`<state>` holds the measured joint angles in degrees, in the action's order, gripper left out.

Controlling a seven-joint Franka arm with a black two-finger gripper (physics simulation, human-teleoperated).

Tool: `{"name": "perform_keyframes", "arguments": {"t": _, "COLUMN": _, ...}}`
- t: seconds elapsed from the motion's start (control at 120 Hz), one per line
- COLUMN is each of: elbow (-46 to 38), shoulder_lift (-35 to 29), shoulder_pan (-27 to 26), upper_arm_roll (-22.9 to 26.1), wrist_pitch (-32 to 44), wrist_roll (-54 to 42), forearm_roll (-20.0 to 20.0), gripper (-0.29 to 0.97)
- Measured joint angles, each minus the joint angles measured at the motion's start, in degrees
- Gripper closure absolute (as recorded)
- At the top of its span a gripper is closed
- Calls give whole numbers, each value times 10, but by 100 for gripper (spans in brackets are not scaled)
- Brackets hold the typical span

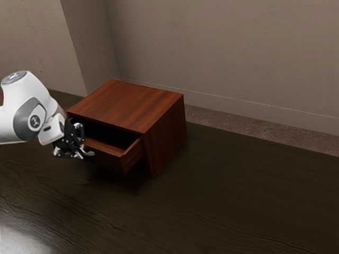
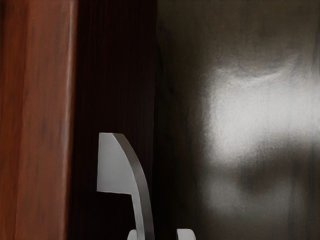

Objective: Pull the drawer handle with one arm to open the drawer

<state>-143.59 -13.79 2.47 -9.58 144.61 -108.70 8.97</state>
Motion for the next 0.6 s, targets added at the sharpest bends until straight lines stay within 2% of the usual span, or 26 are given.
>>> {"name": "perform_keyframes", "arguments": {"t": 0.6, "elbow": -34, "shoulder_lift": -36, "shoulder_pan": 1, "upper_arm_roll": -9, "wrist_pitch": 0, "wrist_roll": -1, "forearm_roll": 0, "gripper": 70}}
